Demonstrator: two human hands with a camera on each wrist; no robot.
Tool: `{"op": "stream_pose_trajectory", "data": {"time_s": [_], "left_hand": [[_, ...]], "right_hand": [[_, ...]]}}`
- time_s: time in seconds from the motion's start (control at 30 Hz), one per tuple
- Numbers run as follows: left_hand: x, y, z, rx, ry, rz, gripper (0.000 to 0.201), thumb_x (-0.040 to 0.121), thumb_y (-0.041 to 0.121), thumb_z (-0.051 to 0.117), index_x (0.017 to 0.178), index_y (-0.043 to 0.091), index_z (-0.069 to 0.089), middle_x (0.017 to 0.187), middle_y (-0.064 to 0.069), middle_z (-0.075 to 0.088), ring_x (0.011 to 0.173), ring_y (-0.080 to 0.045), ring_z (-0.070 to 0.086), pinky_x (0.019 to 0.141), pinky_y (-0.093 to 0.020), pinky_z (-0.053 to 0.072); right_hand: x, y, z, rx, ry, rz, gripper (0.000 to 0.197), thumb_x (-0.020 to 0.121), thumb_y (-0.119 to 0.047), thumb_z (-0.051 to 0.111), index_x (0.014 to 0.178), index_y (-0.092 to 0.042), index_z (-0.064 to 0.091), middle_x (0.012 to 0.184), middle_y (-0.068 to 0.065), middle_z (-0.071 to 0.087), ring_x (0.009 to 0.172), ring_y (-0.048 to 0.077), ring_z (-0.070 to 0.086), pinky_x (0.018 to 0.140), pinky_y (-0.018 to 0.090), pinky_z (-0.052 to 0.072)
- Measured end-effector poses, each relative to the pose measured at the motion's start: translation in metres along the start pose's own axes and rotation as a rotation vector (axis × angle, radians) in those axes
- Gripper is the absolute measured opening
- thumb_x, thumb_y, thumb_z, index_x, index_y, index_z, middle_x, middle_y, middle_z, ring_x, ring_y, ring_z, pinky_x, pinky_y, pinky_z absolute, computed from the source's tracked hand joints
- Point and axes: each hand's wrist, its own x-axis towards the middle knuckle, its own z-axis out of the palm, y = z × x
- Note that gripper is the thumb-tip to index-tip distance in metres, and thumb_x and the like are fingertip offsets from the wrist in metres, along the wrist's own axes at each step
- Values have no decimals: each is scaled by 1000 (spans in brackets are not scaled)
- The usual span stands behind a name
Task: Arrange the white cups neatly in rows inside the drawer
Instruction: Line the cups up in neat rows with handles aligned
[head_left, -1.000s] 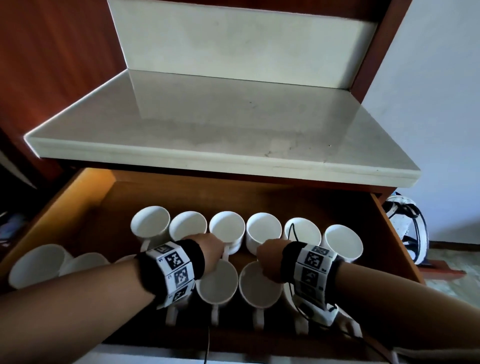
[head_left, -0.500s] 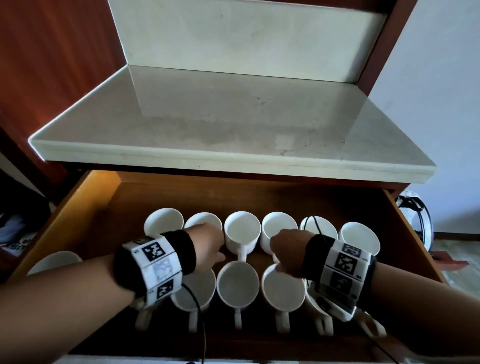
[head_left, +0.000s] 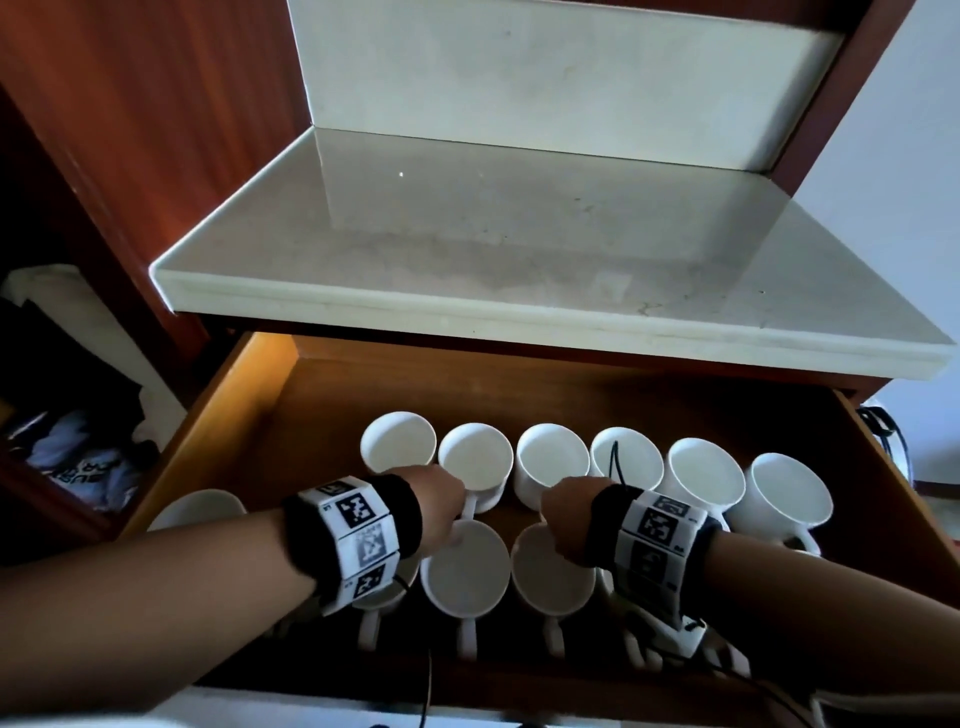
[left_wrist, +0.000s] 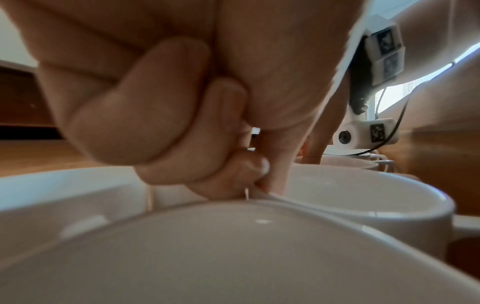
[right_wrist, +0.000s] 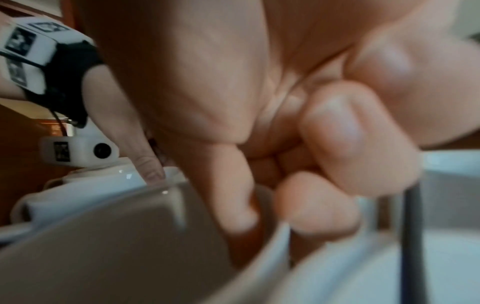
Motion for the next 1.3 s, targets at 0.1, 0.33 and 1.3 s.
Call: {"op": "stream_pose_trajectory", "data": {"time_s": [0.1, 0.33, 1.3], "left_hand": [[1, 6, 0, 56, 30, 29, 32, 99, 30, 48, 109, 4, 63, 107, -13, 67, 100, -29, 64, 73, -32, 46], [4, 11, 1, 118, 64, 50, 32, 98, 28, 50, 113, 2, 64, 112, -15, 66, 104, -31, 64, 80, -34, 49], [-30, -63, 27, -45, 10, -91, 20, 97, 22, 49, 95, 9, 64, 89, -8, 60, 78, -22, 57, 65, -28, 41]], "right_hand": [[4, 2, 1, -35, -34, -2, 27, 92, -18, 55, 113, -2, 62, 116, 14, 66, 110, 28, 64, 85, 34, 51], [6, 2, 6, -98, -62, -15, 28, 92, -18, 57, 114, -3, 63, 116, 13, 67, 111, 28, 63, 89, 34, 50], [21, -59, -34, -47, -1, -98, 29, 94, -21, 54, 116, -3, 62, 119, 16, 64, 114, 31, 61, 90, 35, 48]]}}
